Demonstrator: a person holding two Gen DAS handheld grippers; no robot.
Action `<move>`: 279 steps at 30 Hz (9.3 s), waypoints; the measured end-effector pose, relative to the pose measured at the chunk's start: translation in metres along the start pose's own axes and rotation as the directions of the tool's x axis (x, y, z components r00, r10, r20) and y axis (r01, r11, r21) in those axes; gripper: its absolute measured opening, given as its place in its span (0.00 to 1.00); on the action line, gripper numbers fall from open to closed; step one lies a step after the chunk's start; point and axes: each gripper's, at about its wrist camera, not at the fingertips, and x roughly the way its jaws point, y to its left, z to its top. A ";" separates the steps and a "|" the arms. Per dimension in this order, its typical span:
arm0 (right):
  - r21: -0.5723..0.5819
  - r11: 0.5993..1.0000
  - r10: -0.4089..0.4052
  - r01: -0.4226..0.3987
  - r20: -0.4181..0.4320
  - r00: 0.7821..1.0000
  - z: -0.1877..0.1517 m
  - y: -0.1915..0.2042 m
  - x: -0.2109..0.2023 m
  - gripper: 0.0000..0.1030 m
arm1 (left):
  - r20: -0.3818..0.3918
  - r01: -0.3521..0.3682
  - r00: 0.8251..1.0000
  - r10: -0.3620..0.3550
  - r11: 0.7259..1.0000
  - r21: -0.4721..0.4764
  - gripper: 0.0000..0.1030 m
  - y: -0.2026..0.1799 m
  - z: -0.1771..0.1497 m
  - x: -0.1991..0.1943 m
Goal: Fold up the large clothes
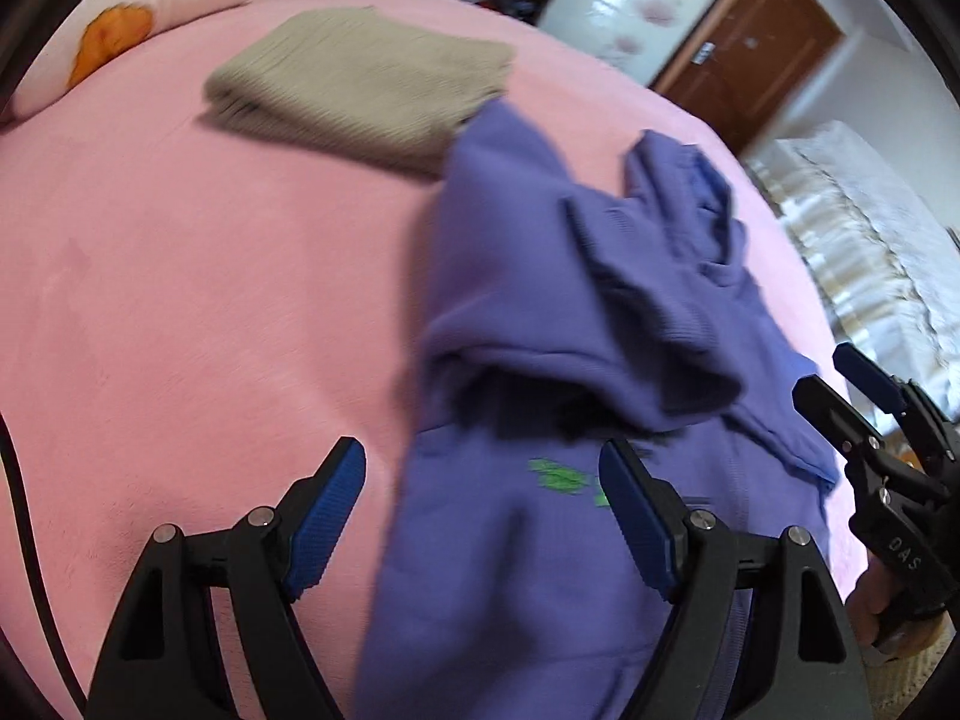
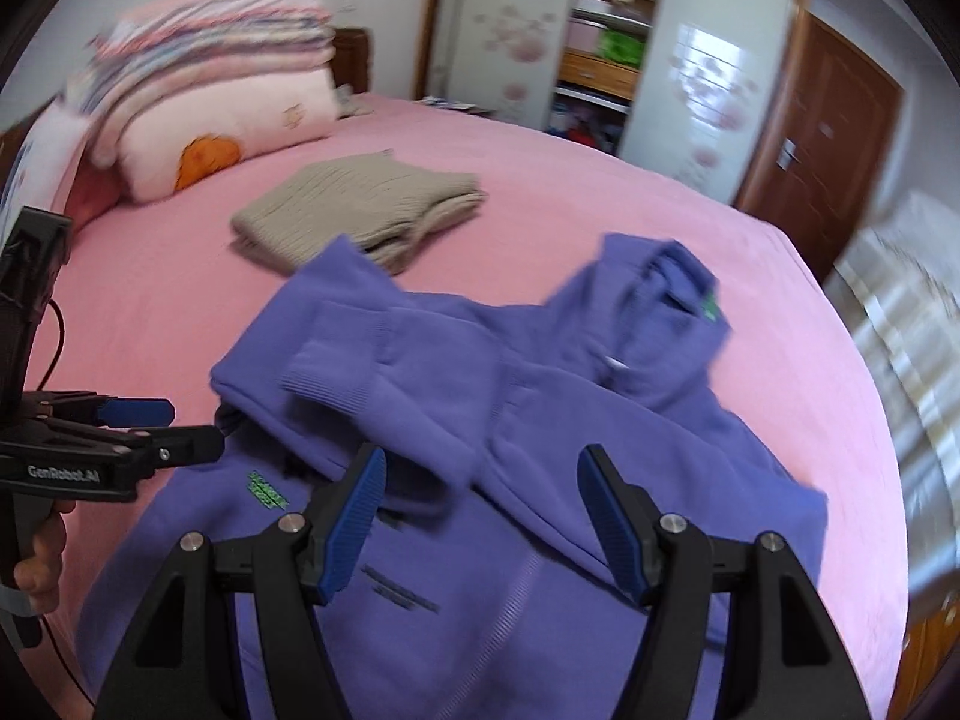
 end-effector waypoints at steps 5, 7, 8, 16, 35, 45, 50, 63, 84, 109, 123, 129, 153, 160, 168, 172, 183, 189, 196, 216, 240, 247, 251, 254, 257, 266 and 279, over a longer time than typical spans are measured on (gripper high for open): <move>-0.144 0.989 -0.031 0.027 -0.025 0.999 0.005 0.034 0.025 0.65 | -0.004 -0.015 1.000 0.015 1.000 -0.026 0.77 0.016 0.003 0.013; -0.206 0.978 -0.051 0.044 -0.029 0.998 0.007 0.047 0.035 0.65 | -0.006 -0.002 1.000 0.002 0.999 -0.032 0.77 0.018 0.006 0.023; -0.234 0.971 -0.061 0.052 -0.032 0.998 0.008 0.053 0.041 0.65 | -0.008 0.005 1.000 -0.005 0.999 -0.033 0.77 0.019 0.008 0.025; -0.269 0.958 -0.115 0.097 -0.053 0.992 0.028 0.066 0.075 0.53 | -0.013 -0.025 1.000 0.024 0.998 -0.061 0.75 0.021 0.025 0.046; 0.508 0.848 -0.082 0.151 -0.155 0.985 -0.043 -0.171 0.047 0.10 | -0.044 -0.209 0.976 0.212 0.975 0.074 0.29 -0.029 0.034 0.066; 0.680 0.733 0.119 0.039 -0.183 0.976 -0.090 -0.212 0.059 0.34 | -0.068 -0.207 0.973 0.222 0.962 0.176 0.33 -0.045 0.030 0.057; 0.663 0.748 0.126 0.035 -0.194 0.973 -0.077 -0.227 0.066 0.35 | -0.078 -0.143 0.984 0.158 0.974 0.176 0.40 -0.038 0.019 0.030; 0.593 0.805 0.122 0.024 -0.205 0.971 -0.065 -0.222 0.096 0.05 | 0.050 -0.049 0.998 0.041 0.984 0.171 0.48 -0.056 0.083 -0.005; 0.443 0.856 -0.153 0.267 -0.277 0.949 -0.078 -0.219 0.097 0.05 | -0.046 -0.219 0.973 0.225 0.969 0.113 0.36 -0.057 0.146 0.121; 0.509 0.832 -0.137 0.222 -0.199 0.970 -0.071 -0.224 0.007 0.01 | 0.077 -0.257 0.966 0.245 0.932 0.254 0.78 -0.100 0.130 0.029; 0.467 0.876 -0.132 0.120 -0.006 0.991 -0.033 -0.173 -0.122 0.12 | 0.272 -0.202 0.956 0.106 0.914 0.353 0.79 -0.161 0.068 -0.133; 0.424 0.897 -0.156 0.125 0.040 0.987 -0.035 -0.156 -0.163 0.19 | 0.266 -0.215 0.957 0.112 0.891 0.399 0.79 -0.177 0.040 -0.160; 0.375 0.923 -0.095 0.085 0.008 0.995 0.093 -0.256 -0.099 0.41 | 0.139 -0.190 0.981 0.133 0.779 0.598 0.96 -0.257 0.190 -0.075; 0.423 0.905 -0.018 0.055 -0.091 0.996 0.130 -0.310 0.031 0.44 | 0.075 -0.185 0.981 0.178 0.762 0.621 0.96 -0.281 0.261 0.045; 0.511 0.860 0.107 0.009 -0.198 0.974 0.114 -0.341 0.183 0.44 | -0.045 -0.137 0.980 0.193 0.825 0.549 0.96 -0.271 0.300 0.191; 0.524 0.851 0.142 -0.002 -0.228 0.963 0.105 -0.342 0.229 0.44 | -0.110 -0.095 0.980 0.166 0.874 0.476 0.94 -0.261 0.306 0.241; 0.429 0.902 0.096 0.042 -0.295 0.951 0.097 -0.322 0.277 0.15 | -0.211 0.000 0.972 0.100 0.904 0.428 0.14 -0.267 0.293 0.298; 0.412 0.908 0.042 0.070 -0.257 0.966 0.098 -0.326 0.256 0.11 | -0.086 -0.075 0.988 0.131 0.877 0.474 0.07 -0.279 0.283 0.272; 0.419 0.907 0.023 0.035 -0.133 0.991 0.104 -0.328 0.175 0.09 | -0.026 -0.048 0.997 0.067 0.896 0.442 0.07 -0.269 0.283 0.191; 0.253 0.964 -0.053 0.082 -0.120 0.991 -0.059 -0.189 -0.011 0.13 | -0.100 0.066 0.995 -0.013 0.834 0.548 0.09 -0.208 0.032 0.011; 0.278 0.960 0.010 0.006 -0.054 0.999 -0.025 -0.142 -0.032 0.38 | -0.085 0.196 0.980 -0.177 0.907 0.372 0.34 -0.227 0.003 -0.015; 0.307 0.951 0.025 0.025 -0.158 0.987 -0.055 -0.139 0.016 0.38 | -0.140 0.160 0.983 -0.120 0.931 0.329 0.38 -0.231 -0.011 0.031; 0.328 0.944 0.036 0.029 -0.192 0.981 -0.075 -0.141 0.027 0.38 | -0.156 0.138 0.983 -0.092 0.939 0.316 0.41 -0.222 -0.020 0.048; 0.331 0.943 0.039 0.029 -0.197 0.980 -0.087 -0.140 0.029 0.38 | -0.149 0.117 0.986 -0.070 0.935 0.334 0.44 -0.219 -0.028 0.054; 0.318 0.947 0.029 0.037 -0.200 0.979 -0.094 -0.135 0.030 0.38 | -0.136 0.086 0.990 -0.039 0.930 0.357 0.48 -0.218 -0.037 0.061; 0.247 0.965 -0.025 0.083 -0.230 0.973 -0.105 -0.115 0.034 0.38 | -0.112 0.021 0.993 0.024 0.923 0.385 0.61 -0.214 -0.047 0.066; 0.274 0.961 -0.003 0.034 -0.112 0.994 -0.091 -0.108 -0.054 0.43 | 0.040 -0.059 0.998 0.046 0.902 0.428 0.85 -0.231 -0.050 -0.036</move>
